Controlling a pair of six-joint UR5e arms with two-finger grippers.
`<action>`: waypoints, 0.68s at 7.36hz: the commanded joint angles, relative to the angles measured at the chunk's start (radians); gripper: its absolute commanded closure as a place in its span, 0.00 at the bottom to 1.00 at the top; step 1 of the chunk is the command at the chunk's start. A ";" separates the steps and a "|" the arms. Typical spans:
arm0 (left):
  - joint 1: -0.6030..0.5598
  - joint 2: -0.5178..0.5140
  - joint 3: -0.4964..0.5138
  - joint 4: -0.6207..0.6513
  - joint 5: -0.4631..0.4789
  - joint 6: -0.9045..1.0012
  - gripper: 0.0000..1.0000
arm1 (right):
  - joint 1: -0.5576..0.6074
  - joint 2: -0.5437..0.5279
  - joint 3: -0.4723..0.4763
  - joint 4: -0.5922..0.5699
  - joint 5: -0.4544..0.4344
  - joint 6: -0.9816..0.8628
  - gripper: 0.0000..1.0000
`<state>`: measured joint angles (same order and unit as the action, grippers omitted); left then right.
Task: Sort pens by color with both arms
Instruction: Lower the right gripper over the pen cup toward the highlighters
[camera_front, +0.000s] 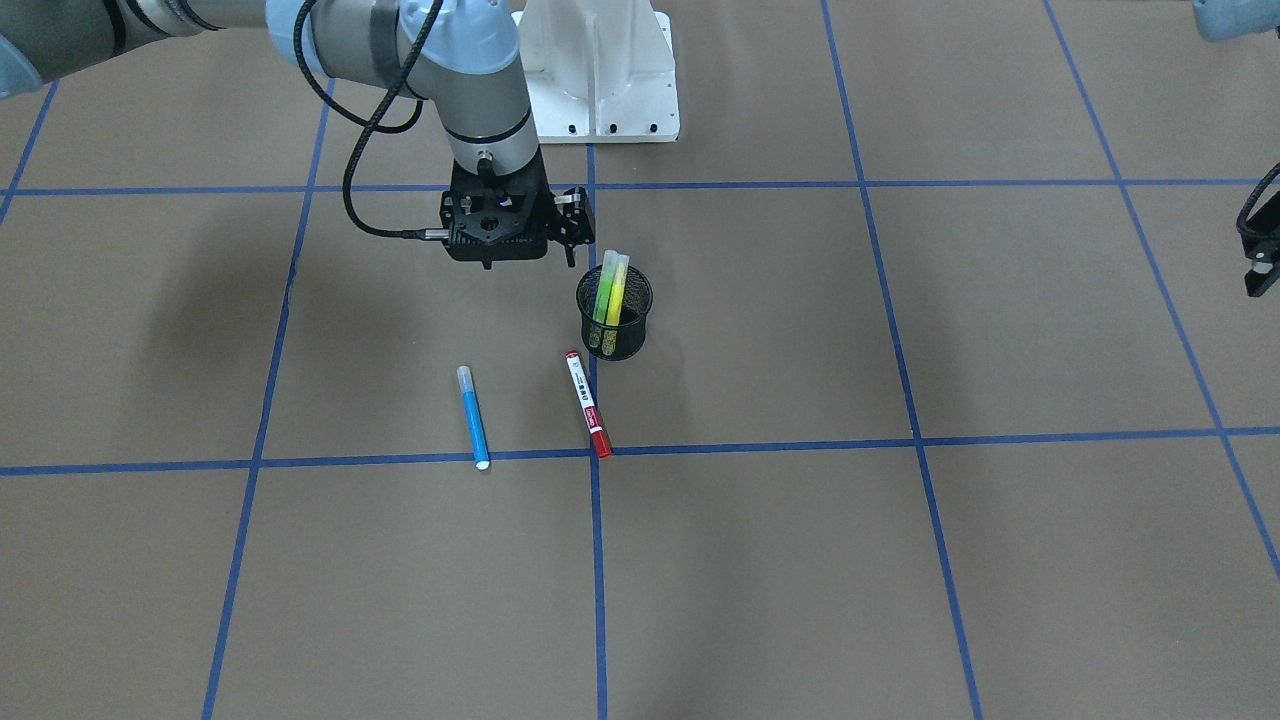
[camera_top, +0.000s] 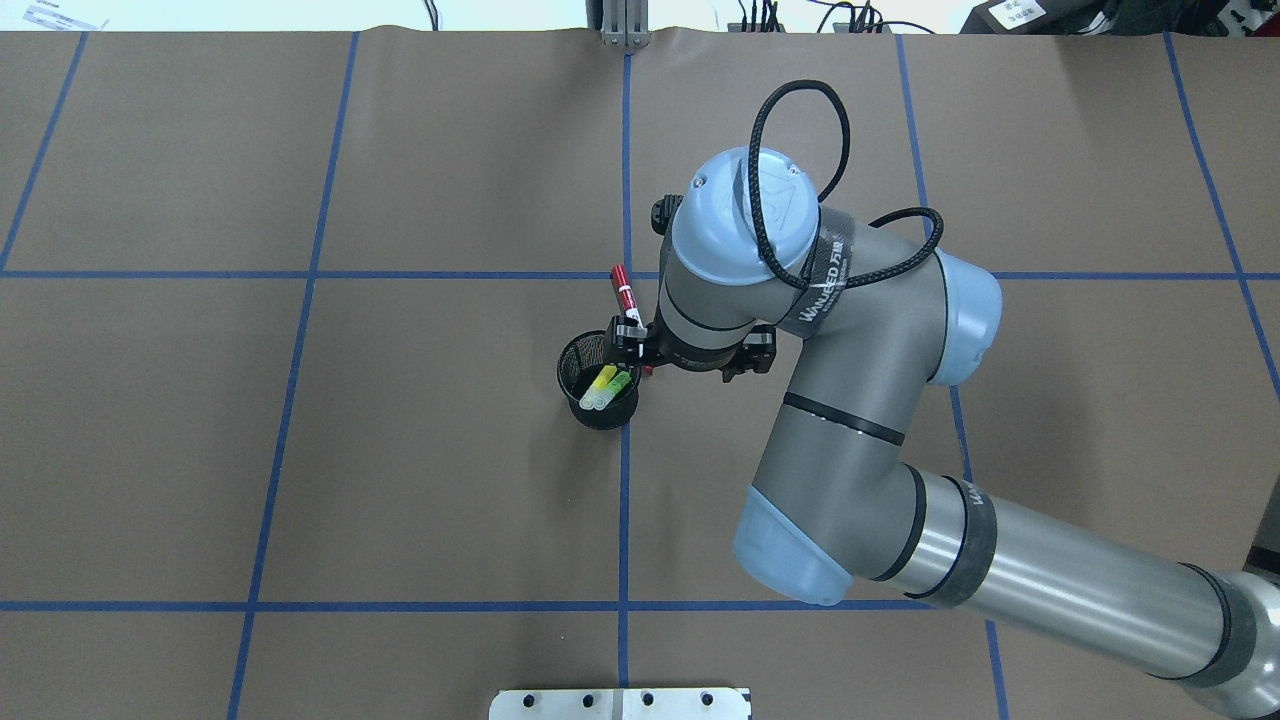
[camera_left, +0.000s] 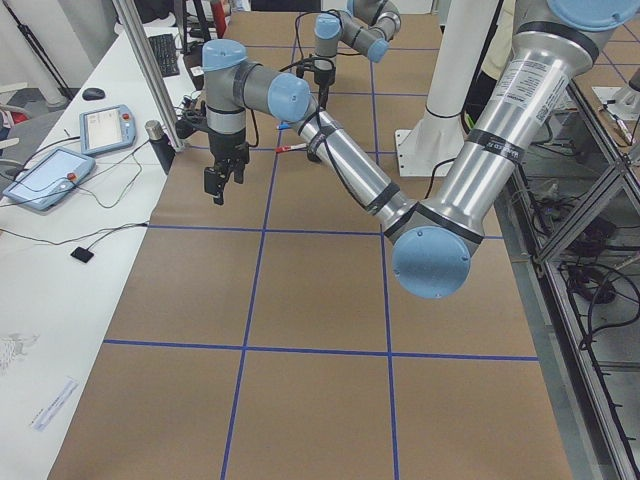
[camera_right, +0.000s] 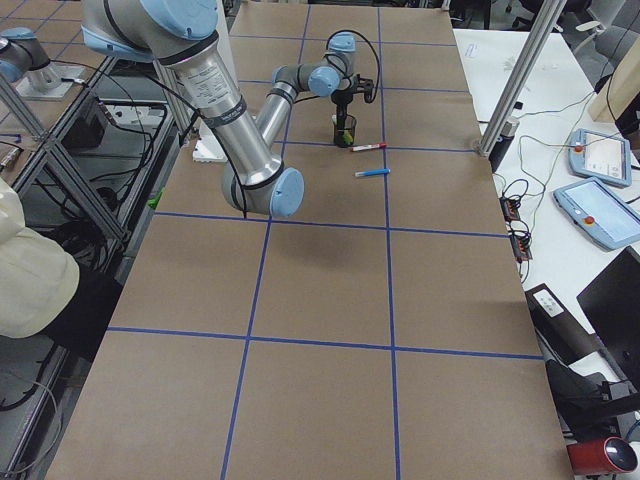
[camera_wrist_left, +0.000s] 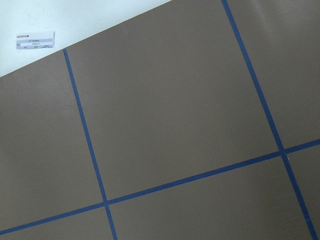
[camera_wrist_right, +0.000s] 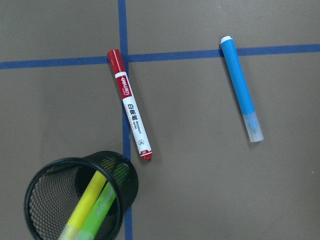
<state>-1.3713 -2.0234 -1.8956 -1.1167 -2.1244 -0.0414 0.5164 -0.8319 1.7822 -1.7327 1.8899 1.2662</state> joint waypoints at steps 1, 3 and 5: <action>0.000 0.002 0.000 0.000 0.001 0.000 0.01 | -0.056 0.022 -0.017 -0.004 -0.059 0.041 0.03; 0.000 0.002 0.000 0.000 0.001 0.000 0.01 | -0.064 0.040 -0.030 -0.004 -0.061 0.050 0.16; 0.000 0.002 -0.002 0.000 0.001 0.000 0.01 | -0.067 0.104 -0.101 -0.004 -0.064 0.061 0.26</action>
<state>-1.3714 -2.0218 -1.8970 -1.1168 -2.1238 -0.0414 0.4516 -0.7680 1.7255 -1.7364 1.8272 1.3211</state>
